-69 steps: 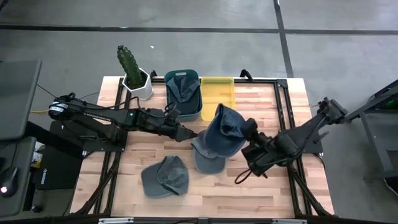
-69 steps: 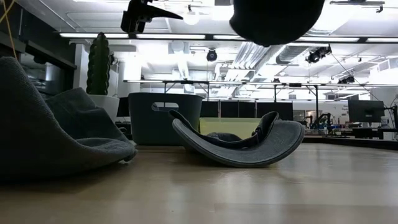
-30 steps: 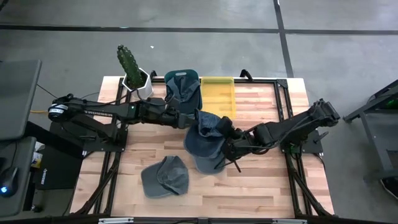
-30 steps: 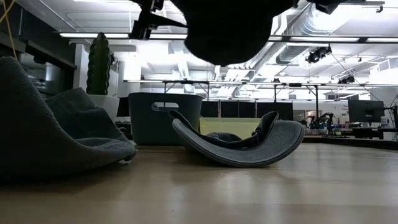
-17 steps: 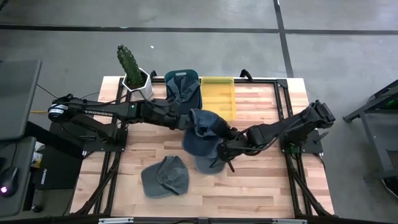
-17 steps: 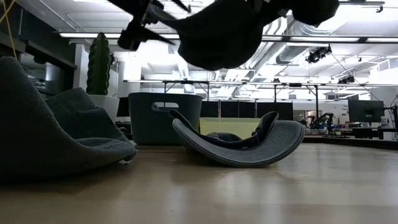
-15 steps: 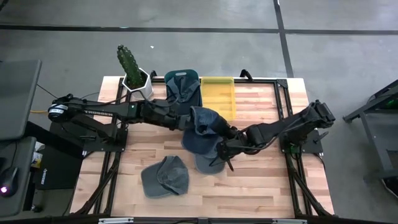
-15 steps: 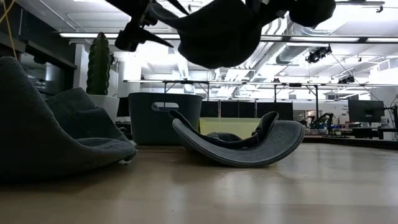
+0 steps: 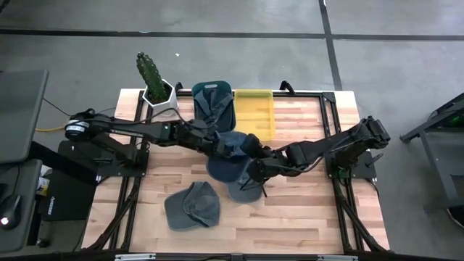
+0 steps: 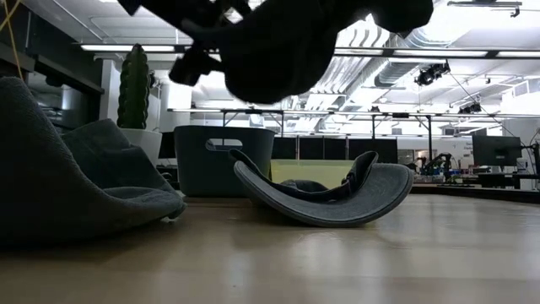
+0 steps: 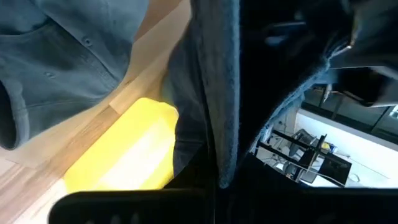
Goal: Pick & Place hat
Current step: Put the blue cap into the blue bin
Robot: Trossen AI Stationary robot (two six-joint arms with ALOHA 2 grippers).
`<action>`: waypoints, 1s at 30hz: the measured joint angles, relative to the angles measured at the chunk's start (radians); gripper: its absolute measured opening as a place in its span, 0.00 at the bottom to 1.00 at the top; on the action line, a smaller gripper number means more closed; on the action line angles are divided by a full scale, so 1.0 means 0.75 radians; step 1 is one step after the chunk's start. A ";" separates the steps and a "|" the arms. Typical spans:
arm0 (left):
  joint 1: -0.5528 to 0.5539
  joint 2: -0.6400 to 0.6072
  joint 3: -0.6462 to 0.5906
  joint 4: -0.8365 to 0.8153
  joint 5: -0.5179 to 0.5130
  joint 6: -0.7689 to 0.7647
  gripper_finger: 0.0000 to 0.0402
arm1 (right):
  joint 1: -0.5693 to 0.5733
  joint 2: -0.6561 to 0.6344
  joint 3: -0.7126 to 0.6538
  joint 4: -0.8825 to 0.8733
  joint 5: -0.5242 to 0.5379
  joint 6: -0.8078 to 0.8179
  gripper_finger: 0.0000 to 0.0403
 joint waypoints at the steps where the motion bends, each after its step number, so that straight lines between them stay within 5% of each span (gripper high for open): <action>1: 0.000 0.016 -0.001 0.017 0.001 -0.007 0.71 | 0.001 0.000 0.000 -0.009 -0.001 0.007 0.03; 11: 0.018 0.025 -0.001 0.038 0.011 -0.010 0.67 | 0.002 0.000 0.000 -0.094 -0.011 0.119 0.03; 15: 0.047 0.025 -0.001 0.042 0.083 0.011 0.49 | 0.002 0.000 0.000 -0.104 -0.011 0.132 0.03; 21: 0.073 0.026 -0.001 0.048 0.159 0.096 0.06 | 0.003 0.000 0.000 -0.125 -0.015 0.156 0.03; 30: 0.072 0.026 -0.001 0.056 0.178 0.167 0.01 | 0.003 0.000 0.000 -0.124 -0.008 0.180 0.06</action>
